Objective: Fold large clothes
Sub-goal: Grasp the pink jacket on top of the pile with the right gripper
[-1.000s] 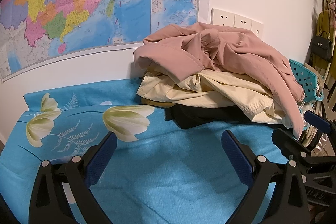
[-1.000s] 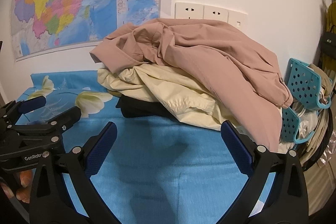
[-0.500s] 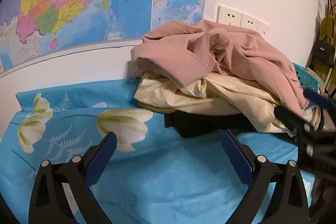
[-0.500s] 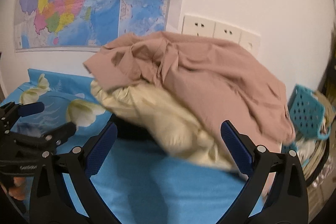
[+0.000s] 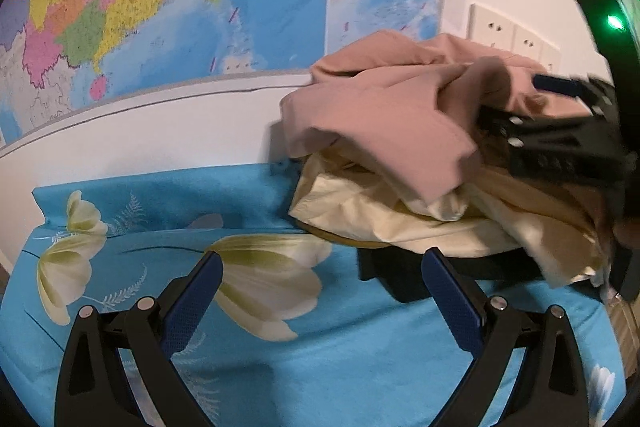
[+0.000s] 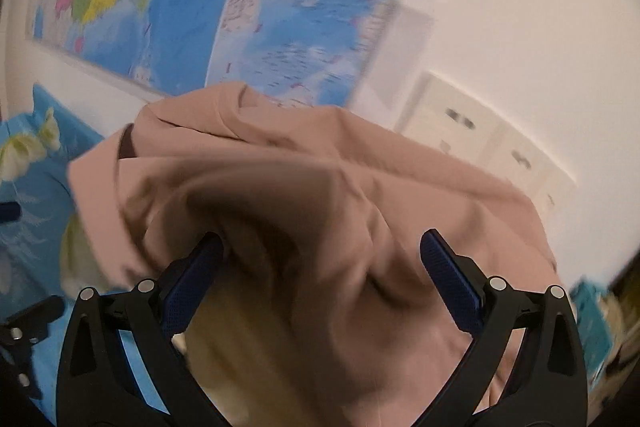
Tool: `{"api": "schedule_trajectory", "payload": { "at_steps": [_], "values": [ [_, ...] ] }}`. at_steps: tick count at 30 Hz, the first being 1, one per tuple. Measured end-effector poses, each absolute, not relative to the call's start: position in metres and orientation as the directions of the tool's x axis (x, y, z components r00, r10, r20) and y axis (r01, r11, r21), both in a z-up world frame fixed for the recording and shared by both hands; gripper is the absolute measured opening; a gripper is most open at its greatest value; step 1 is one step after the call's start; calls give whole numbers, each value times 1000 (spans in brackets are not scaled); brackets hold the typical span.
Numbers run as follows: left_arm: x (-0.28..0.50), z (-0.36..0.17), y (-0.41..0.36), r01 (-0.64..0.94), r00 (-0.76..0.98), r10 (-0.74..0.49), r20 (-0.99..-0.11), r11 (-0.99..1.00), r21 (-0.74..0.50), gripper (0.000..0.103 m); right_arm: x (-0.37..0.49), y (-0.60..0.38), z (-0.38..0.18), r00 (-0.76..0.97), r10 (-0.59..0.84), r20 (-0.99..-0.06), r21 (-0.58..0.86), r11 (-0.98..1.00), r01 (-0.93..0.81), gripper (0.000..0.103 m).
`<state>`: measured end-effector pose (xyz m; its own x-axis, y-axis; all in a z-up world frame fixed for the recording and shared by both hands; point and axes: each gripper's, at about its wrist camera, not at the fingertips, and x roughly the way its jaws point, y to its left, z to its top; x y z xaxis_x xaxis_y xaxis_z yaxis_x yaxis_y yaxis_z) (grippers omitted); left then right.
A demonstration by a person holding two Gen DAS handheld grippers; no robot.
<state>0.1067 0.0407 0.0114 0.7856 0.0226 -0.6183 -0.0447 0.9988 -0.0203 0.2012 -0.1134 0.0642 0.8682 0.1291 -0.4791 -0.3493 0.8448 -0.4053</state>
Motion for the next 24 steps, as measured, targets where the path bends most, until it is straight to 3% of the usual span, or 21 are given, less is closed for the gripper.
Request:
{"api": "schedule_trajectory", "payload": {
  "at_steps": [3, 4, 5, 7, 8, 11, 16, 19, 24],
  "values": [
    [114, 5, 50, -61, 778, 42, -627, 998, -9, 96, 215, -95, 61, 886, 120, -448, -487, 798, -355, 95],
    [116, 3, 54, -67, 774, 46, -631, 998, -10, 96, 218, -92, 61, 878, 141, -457, -487, 787, -380, 86],
    [117, 2, 56, -70, 773, 49, -632, 997, -9, 96, 219, -89, 61, 867, 156, -472, -483, 777, -403, 59],
    [120, -1, 63, -81, 772, 57, -633, 997, -9, 96, 216, -88, 63, 849, 171, -500, -479, 762, -435, 34],
    [121, -1, 67, -84, 772, 61, -633, 996, -7, 96, 211, -90, 65, 852, 172, -495, -484, 760, -435, 25],
    [126, -2, 73, -91, 771, 71, -633, 996, 0, 96, 188, -101, 78, 857, 211, -470, -479, 755, -449, 17],
    [129, 0, 90, -113, 783, 95, -615, 994, 9, 96, 130, -150, 133, 870, 340, -357, -330, 825, -458, 17],
    [131, 2, 101, -128, 790, 107, -603, 992, 8, 96, 131, -170, 138, 841, 373, -391, -256, 834, -489, 40],
    [133, 7, 110, -146, 804, 132, -580, 989, 22, 96, 141, -129, 88, 799, 308, -516, -416, 726, -548, 65]
  ]
}}
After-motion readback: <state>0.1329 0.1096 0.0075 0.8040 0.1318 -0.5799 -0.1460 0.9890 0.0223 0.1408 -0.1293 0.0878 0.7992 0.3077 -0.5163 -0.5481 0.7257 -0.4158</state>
